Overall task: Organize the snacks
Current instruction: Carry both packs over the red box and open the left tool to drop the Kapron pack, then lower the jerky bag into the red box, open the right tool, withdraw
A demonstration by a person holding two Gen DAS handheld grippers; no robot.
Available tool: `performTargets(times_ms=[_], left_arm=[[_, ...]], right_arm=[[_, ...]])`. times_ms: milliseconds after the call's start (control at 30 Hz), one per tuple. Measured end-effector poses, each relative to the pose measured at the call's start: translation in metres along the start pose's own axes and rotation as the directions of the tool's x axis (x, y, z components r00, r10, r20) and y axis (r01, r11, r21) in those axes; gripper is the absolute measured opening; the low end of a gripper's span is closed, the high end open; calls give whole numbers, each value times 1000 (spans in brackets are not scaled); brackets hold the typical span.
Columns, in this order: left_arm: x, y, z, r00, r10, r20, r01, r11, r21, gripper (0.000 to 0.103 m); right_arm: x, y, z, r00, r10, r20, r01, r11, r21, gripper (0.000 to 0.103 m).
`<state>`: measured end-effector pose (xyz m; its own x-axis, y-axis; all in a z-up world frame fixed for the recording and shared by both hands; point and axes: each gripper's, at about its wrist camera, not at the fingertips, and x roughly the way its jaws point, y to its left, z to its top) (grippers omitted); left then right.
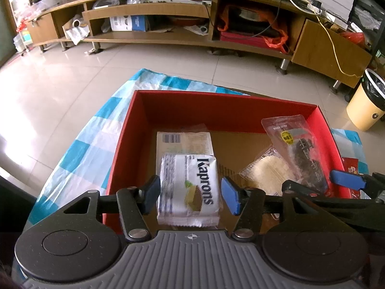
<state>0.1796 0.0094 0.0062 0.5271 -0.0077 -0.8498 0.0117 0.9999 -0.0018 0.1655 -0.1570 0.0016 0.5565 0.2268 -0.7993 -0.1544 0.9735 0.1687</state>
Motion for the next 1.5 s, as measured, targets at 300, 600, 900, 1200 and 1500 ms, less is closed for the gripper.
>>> performTargets(times_ms=[300,600,900,1200,1500], left_arm=[[-1,1,-2,1000,2,-1,-2,1000,-3,75],[-5,4,-2,1000,14,17,-14,1000,-2,84],[-9,5,-3,999,13,29,-13,1000,-8,86],[-12,7,-5,999,14,33,-13,1000,-9,86],[-16,8,-5,999,8,40,-7,1000,-10,87]], right_arm=[[1,0,0,1000,-3,-3,3,1000,-9,91],[-3,0,2,1000,-2,1,2,1000,-12,91],[-10,1,-1,1000,2,15,-2,1000,-26,92],[-24,-1,1,998,13,63,-12,1000,-19,92],[-21,-4,0,999,1,47,-1,1000,-13,92]])
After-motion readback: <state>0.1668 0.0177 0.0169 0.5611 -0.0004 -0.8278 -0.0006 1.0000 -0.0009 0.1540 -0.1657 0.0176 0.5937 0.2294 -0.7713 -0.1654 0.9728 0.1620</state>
